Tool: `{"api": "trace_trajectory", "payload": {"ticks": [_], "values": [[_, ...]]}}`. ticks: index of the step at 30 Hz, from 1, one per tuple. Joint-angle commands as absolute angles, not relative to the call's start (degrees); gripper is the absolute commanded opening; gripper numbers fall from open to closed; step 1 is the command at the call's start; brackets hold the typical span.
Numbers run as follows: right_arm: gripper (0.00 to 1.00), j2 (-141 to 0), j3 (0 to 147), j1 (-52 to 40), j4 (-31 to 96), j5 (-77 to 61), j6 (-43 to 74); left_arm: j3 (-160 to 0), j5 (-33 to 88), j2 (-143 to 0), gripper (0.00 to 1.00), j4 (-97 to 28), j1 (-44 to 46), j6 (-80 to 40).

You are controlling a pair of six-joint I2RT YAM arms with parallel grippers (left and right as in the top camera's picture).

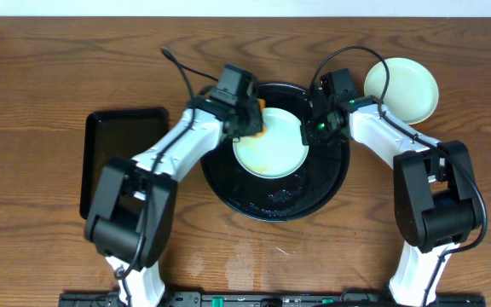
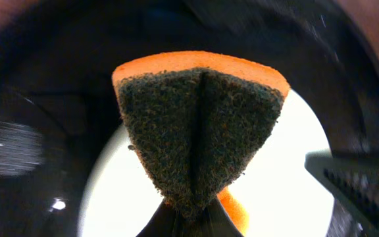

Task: Clean dirty plates on tray and stack at the side

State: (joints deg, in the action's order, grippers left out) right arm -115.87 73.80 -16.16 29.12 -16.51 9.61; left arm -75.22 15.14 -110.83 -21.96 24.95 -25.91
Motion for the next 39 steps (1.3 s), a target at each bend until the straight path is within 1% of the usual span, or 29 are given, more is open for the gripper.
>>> {"api": "trace_trajectory", "payload": {"ticks": [1, 7, 10, 16, 19, 23, 28, 33, 36, 39], "values": [[0.01, -117.3, 73.8, -16.2, 29.5, -13.3, 9.4, -76.3, 18.8, -113.5, 0.08, -22.1, 27.3, -26.1], [0.01, -117.3, 73.8, -16.2, 29.8, -13.3, 9.4, -76.2, 17.8, -115.9, 0.08, -24.5, 28.6, -24.5], [0.01, -117.3, 73.8, -16.2, 29.8, -13.3, 9.4, -76.2, 8.4, -115.9, 0.08, -27.1, 28.5, -24.0], [0.01, -117.3, 73.8, -16.2, 29.8, -13.3, 9.4, -76.2, -18.0, -115.9, 0.08, -31.4, 28.5, -24.0], [0.01, -117.3, 73.8, -16.2, 30.0, -13.3, 9.3, -76.4, -24.3, -115.6, 0.08, -31.2, 28.5, -24.0], [0.01, -117.3, 73.8, -16.2, 30.0, -13.4, 8.7, -76.9, -25.1, -112.6, 0.08, -31.2, 28.4, -24.1], [0.01, -115.5, 74.6, -16.2, 30.2, -13.6, 8.2, -77.0, -25.1, -104.3, 0.07, -30.8, 27.5, -25.5], [0.01, -112.2, 77.6, -16.2, 32.2, -12.6, 6.6, -77.0, -24.5, -94.1, 0.08, -30.8, 22.9, -26.2], [0.01, -110.9, 80.6, -16.7, 35.5, -8.9, 4.7, -76.9, -24.5, -90.7, 0.08, -31.6, 19.5, -26.2], [0.01, -110.3, 85.9, -19.1, 41.0, 0.5, 2.3, -76.9, -22.3, -88.5, 0.08, -34.1, 14.5, -26.2]]}}
